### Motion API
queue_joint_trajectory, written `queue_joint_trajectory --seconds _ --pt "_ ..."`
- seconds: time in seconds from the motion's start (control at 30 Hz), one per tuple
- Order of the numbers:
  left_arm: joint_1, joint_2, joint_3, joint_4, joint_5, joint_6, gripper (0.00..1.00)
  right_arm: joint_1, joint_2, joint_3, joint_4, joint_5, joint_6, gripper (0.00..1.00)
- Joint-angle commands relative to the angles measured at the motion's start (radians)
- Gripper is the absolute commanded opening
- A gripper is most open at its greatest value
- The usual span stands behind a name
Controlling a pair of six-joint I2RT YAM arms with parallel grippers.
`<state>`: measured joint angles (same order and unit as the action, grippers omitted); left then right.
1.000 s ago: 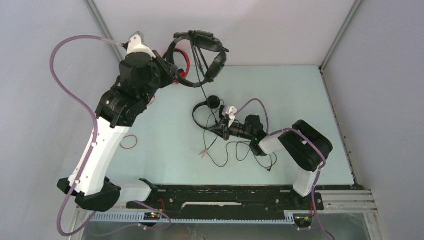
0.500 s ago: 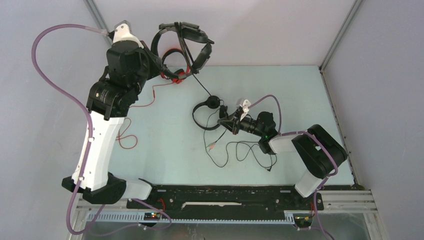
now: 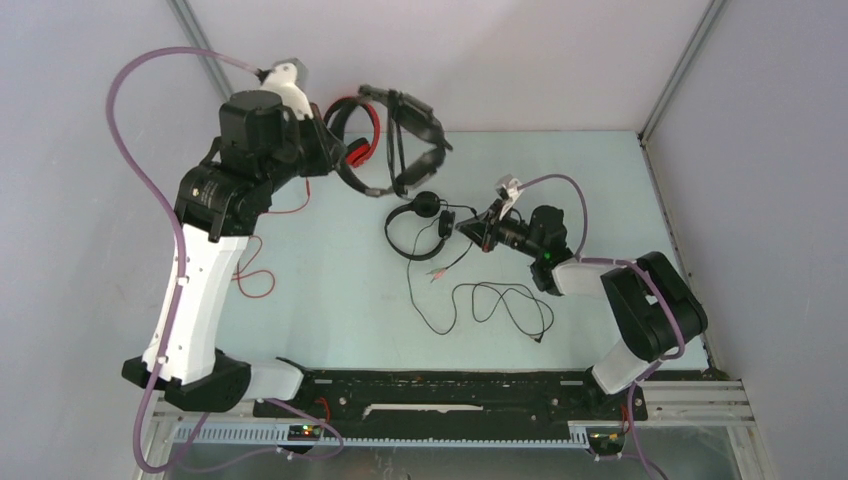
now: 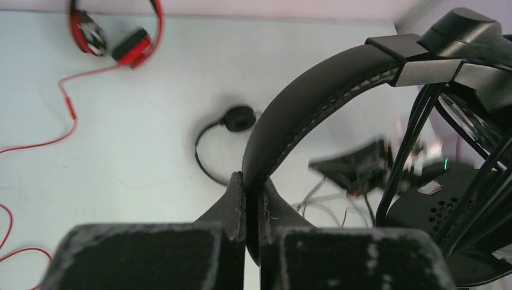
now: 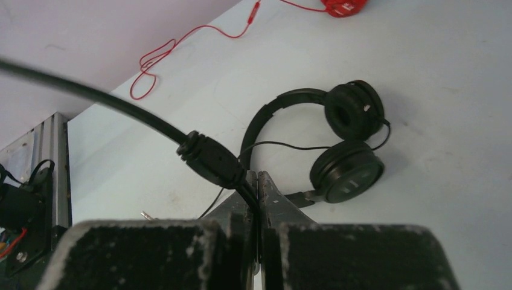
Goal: Wrap the headphones
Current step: Wrap the headphones cable around the headphones.
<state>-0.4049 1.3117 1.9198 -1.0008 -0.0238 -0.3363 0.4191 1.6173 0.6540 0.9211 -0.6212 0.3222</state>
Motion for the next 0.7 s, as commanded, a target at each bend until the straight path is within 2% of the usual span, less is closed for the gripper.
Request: queue_joint_trajectory --seconds 0.0,0.17,0.27,0.47,0.57,0.67 --pt "0.003 -0.091 -0.138 0.070 0.284 0.137 0.00 -0.048 -0.064 0.130 -0.300 0.003 0.027 0.00" --pt "-0.021 -0.126 -0.258 0.078 0.306 0.309 0.00 -0.085 -0.114 0.269 -0.638 -0.037 0.051 0.00" --pt "-0.066 -0.130 -0.309 0.081 0.256 0.418 0.00 -0.113 -0.136 0.318 -0.728 -0.114 0.089 0.00" --pt "-0.158 -0.140 -0.411 0.099 0.147 0.653 0.00 -0.123 -0.202 0.442 -0.984 -0.190 0.038 0.00" --pt "-0.223 -0.147 -0.459 0.117 0.031 0.765 0.00 -0.127 -0.227 0.478 -1.056 -0.220 0.038 0.00" --pt "-0.258 -0.146 -0.492 0.138 -0.013 0.826 0.00 -0.126 -0.241 0.515 -1.104 -0.234 0.030 0.00"
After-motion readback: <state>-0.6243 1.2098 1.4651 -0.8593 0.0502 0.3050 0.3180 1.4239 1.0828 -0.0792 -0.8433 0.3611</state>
